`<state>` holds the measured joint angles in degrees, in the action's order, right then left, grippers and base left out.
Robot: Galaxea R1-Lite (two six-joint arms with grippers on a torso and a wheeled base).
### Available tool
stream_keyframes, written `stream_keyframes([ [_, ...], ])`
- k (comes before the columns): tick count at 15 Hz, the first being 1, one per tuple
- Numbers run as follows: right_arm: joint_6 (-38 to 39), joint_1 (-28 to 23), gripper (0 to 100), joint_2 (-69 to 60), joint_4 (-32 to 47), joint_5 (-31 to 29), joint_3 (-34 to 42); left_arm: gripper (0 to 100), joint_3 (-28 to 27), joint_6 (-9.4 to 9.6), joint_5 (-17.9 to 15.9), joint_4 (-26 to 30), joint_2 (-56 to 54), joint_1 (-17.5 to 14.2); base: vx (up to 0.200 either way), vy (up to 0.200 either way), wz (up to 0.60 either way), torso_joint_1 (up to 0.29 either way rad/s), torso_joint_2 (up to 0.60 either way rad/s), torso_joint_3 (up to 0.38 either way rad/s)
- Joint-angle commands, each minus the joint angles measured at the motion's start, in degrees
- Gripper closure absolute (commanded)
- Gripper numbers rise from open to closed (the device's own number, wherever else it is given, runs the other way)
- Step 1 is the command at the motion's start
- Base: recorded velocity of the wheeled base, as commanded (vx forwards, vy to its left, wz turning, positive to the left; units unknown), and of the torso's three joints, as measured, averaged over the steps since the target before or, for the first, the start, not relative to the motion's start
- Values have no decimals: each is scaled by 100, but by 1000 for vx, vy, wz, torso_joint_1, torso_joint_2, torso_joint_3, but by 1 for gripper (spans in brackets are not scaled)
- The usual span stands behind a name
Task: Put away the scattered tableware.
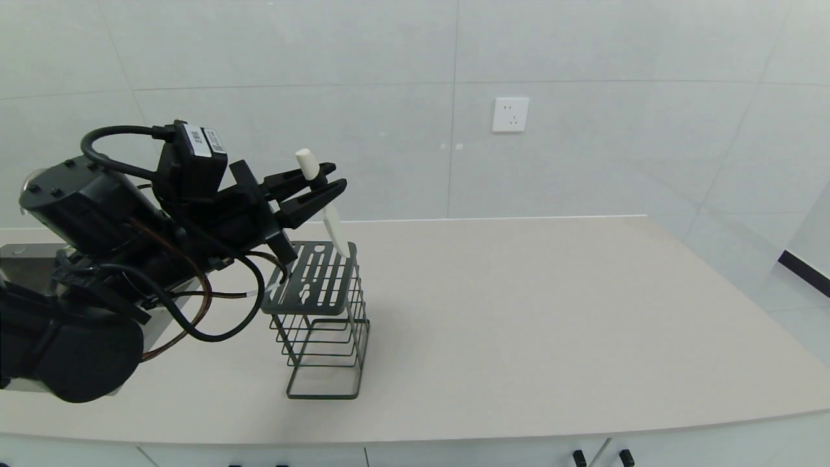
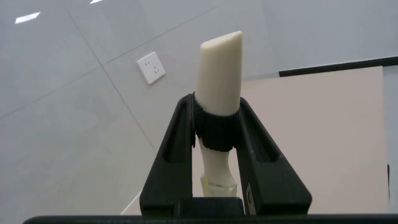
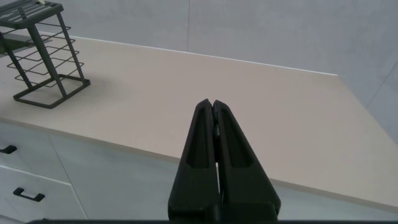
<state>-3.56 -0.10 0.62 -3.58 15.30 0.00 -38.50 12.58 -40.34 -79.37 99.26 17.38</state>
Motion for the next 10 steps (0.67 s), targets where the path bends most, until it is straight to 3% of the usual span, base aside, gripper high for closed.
stream_keyframes([
  [1, -4, 1, 100, 8, -2, -1, 0, 100, -9, -1, 0, 1, -3, 2, 0, 0, 0, 0, 0, 0],
  [8, -4, 1, 100, 8, -2, -1, 0, 100, 0, 16, 8, -26, 155, -130, 0, 0, 0, 0, 0, 0],
  [10, -4, 1, 100, 8, -2, -1, 0, 100, 18, 122, 8, -17, 226, -148, 0, 0, 0, 0, 0, 0],
])
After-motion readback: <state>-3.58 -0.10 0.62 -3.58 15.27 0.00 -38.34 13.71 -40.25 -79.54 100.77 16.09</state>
